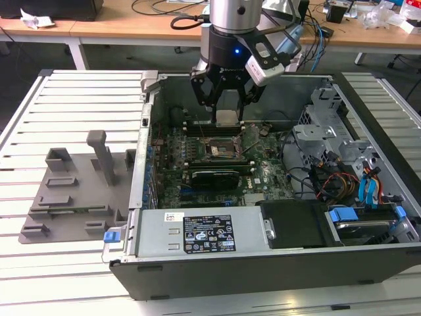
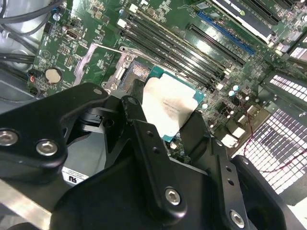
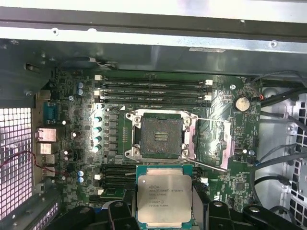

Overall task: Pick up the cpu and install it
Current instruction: 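Place the cpu into insertion slot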

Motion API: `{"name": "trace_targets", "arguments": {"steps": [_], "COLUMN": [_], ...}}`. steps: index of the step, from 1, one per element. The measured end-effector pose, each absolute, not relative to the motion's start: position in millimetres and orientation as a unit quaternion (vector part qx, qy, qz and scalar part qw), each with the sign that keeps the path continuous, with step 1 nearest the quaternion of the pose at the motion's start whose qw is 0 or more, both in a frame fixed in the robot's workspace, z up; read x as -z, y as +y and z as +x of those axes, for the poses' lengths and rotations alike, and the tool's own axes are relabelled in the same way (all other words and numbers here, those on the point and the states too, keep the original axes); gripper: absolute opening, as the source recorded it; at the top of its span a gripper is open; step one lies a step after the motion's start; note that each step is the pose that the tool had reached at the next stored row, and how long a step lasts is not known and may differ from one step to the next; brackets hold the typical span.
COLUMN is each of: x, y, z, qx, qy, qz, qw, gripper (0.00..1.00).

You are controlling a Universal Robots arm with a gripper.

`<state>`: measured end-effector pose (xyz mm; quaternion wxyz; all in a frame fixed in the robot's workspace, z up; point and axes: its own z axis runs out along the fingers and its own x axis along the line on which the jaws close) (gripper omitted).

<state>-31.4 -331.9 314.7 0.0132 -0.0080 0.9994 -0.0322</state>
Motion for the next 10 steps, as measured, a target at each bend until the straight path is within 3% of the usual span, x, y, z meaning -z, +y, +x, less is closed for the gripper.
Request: {"name": "trace_targets", "arguments": {"steps": [10], "x": [-313.9], "y": [-331.9], "z": [-31.4], "qx": [0.037], "qy": [0.993], "qz": [0.114], "qw": [0.009], "gripper": [0.55]}}
